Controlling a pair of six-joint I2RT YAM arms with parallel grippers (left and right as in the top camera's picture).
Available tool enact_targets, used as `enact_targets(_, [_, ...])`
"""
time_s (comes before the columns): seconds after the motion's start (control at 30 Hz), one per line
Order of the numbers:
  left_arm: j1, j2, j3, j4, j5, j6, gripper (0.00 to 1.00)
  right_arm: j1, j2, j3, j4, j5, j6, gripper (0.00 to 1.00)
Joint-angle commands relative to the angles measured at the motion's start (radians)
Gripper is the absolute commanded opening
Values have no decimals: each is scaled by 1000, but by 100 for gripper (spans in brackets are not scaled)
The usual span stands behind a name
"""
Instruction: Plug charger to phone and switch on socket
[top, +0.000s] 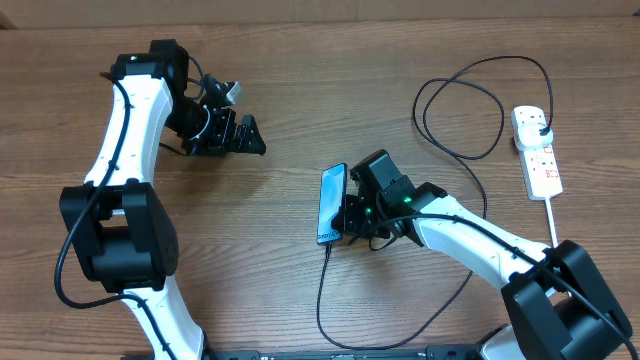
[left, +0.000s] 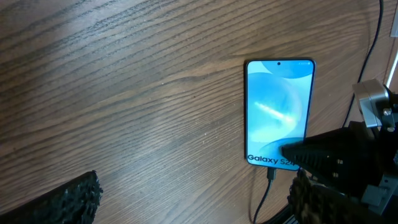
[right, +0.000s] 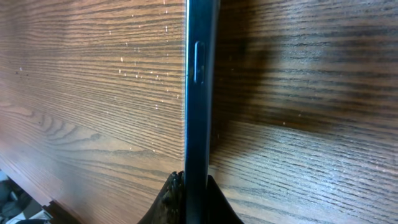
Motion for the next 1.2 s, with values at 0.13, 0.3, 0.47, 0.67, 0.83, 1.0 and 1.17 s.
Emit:
enact_targets(0.13, [-5,-21,18,2,-3,-6,100,8,-7,0,-1,33,-3,5])
enact_targets(0.3, [-5,-21,18,2,-3,-6,100,8,-7,0,-1,37,-3,15])
enact_targets(0.47, [-5,-21,18,2,-3,-6,100,6,-7,0,0,36,-3,4])
enact_targets(0.67, [-5,-21,18,2,-3,-6,100,-61,-22,5,39,-153,-39,4])
enact_targets(0.83, [-5,-21,18,12,23,-44,100,-137,-24,5,125,-388,-41,4])
enact_targets(1.0, [-5,-21,18,77,30,-98,99,-176,-24,5,163,-505,-42,4])
enact_targets(1.17, [-5,-21,18,64,204,-102,100,-181,-24,5,197,-585,-62,4])
